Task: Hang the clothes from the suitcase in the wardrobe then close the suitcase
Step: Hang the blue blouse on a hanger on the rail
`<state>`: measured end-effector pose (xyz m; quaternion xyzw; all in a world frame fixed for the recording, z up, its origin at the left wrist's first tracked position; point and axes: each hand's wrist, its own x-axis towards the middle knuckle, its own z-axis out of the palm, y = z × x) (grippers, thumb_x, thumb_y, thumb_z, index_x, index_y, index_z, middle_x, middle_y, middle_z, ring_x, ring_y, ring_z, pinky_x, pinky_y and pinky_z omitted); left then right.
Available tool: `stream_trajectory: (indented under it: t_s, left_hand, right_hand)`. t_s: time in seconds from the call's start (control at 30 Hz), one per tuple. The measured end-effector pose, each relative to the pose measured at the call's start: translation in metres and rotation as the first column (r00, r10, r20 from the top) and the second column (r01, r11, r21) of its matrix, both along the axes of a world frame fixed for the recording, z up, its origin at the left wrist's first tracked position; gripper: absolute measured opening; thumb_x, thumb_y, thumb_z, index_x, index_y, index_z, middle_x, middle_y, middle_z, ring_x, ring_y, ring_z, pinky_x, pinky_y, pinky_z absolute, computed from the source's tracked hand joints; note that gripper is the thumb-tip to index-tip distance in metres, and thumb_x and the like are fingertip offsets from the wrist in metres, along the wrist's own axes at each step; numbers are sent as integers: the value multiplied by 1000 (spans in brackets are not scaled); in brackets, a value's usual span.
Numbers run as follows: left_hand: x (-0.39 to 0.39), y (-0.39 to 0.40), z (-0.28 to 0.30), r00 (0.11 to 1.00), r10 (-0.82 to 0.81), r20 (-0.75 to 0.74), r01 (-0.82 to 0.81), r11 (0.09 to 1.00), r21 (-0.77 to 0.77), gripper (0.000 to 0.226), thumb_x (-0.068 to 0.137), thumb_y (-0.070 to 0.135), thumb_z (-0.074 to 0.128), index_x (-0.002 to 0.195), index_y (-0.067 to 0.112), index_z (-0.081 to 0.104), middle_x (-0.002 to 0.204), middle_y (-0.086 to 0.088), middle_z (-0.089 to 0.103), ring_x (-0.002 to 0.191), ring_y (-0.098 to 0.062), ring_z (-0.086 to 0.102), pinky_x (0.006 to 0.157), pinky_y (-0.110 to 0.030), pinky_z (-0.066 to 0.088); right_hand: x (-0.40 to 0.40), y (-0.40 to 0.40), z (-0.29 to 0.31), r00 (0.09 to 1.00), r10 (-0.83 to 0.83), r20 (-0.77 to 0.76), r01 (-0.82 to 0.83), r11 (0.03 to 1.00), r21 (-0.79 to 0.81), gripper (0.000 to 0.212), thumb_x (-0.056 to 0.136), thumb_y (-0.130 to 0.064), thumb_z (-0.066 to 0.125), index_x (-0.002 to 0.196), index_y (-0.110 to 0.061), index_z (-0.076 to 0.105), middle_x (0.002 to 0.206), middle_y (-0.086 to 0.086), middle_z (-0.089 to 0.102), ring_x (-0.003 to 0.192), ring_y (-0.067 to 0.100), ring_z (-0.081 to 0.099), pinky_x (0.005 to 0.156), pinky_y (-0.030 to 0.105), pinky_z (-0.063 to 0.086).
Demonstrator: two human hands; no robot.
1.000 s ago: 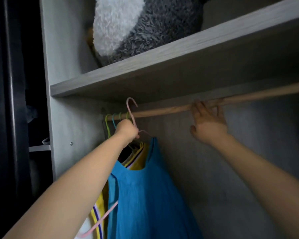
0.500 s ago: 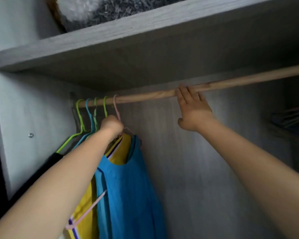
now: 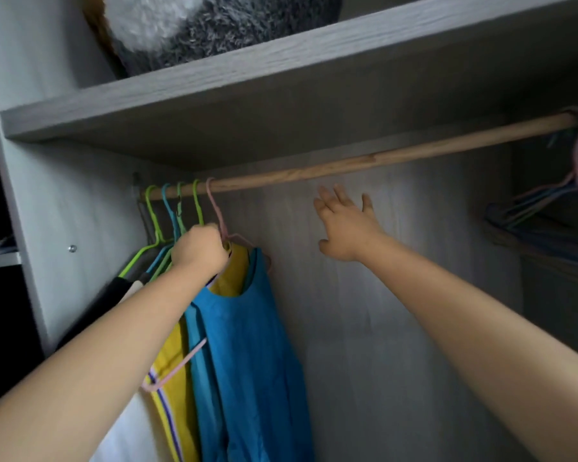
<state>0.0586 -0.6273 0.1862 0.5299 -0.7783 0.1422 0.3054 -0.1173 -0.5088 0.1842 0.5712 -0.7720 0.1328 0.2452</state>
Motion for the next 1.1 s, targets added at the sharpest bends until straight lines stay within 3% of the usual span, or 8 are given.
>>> stream_trajectory:
  t_s: [0.1, 0.27, 0.53, 0.7, 0.93, 1.1]
  left_hand:
    - [18, 34, -11, 989, 51, 142, -38, 995, -93, 33, 88, 10, 48, 120, 5, 48, 121, -19, 46, 115, -38, 45, 83, -41, 44]
    - [45, 106, -30, 958, 169, 234, -145, 983, -116, 30, 89, 13, 46, 118, 7, 51, 122, -19, 49, 116, -36, 45, 90, -39, 42]
    - [61, 264, -109, 951, 238, 196, -250, 968, 36, 37, 90, 11, 43, 125, 18, 54, 127, -11, 49, 117, -32, 44, 88, -37, 44]
    - [83, 356, -160, 918, 324, 229, -367, 913, 179, 38, 91, 15, 42, 127, 18, 53, 126, -11, 48, 117, -30, 44, 86, -35, 43]
    - [130, 451, -220, 872, 353, 339, -459, 831, 314, 32, 91, 13, 42, 118, 7, 58, 122, -18, 52, 113, -35, 51, 86, -35, 45]
    - [182, 516, -267, 853, 369, 370, -505, 761, 407, 32, 89, 15, 45, 115, 7, 62, 121, -18, 57, 113, -34, 52, 89, -39, 47]
  right_hand:
    - [11, 15, -13, 994, 98, 56, -102, 992, 70, 76, 91, -29, 49, 148, -16, 1, 156, 0, -12, 144, 20, -12, 112, 55, -3]
    - [25, 58, -36, 959, 269, 94, -279, 954, 113, 72, 93, -31, 46, 148, -20, 3, 156, -3, -14, 143, 20, -16, 112, 56, -3]
    - [44, 180, -95, 846, 524, 101, -533, 824, 191, 66, 94, -29, 44, 148, -22, 7, 157, -3, -9, 144, 22, -12, 113, 55, -1]
    - [74, 252, -134, 724, 669, 170, -689, 686, 235, 62, 93, -27, 46, 147, -20, 17, 157, 1, -5, 145, 21, -7, 114, 51, 7]
    - [112, 332, -198, 648, 723, 241, -751, 553, 361, 58, 94, -25, 44, 146, -19, 20, 157, 4, 3, 145, 21, 1, 116, 46, 14]
    - [147, 386, -244, 627, 687, 368, -775, 498, 390, 52, 93, -19, 47, 142, -13, 32, 148, 9, 30, 137, 24, 27, 110, 40, 28]
